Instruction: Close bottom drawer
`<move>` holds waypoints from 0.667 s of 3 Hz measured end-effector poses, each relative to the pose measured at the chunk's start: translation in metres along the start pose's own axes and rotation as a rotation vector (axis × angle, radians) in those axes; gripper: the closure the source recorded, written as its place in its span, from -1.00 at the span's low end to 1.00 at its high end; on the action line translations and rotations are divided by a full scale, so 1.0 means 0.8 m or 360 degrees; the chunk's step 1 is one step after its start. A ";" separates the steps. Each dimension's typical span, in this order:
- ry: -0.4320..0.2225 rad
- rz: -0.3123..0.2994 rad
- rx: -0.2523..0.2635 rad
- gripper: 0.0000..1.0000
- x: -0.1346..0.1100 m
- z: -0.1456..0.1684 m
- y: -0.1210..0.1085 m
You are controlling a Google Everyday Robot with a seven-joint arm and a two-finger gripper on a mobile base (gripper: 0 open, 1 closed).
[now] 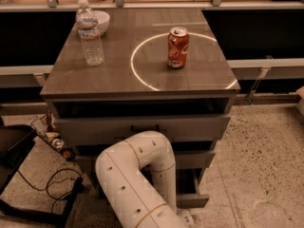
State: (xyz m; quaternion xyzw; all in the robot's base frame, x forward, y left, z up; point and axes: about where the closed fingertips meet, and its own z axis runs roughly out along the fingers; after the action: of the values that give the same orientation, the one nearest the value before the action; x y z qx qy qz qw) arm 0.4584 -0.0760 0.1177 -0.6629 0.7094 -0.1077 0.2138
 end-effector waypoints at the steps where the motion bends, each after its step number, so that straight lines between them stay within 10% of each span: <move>1: -0.0008 -0.0011 0.0109 1.00 0.005 0.004 -0.019; 2: -0.0017 -0.0003 0.0203 1.00 0.016 -0.003 -0.031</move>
Offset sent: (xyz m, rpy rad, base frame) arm 0.0271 -0.0287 0.0216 0.0121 -0.1980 -0.0279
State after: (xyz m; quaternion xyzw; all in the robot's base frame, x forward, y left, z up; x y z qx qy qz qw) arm 0.4793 -0.0910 0.1284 -0.6491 0.6993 -0.1493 0.2595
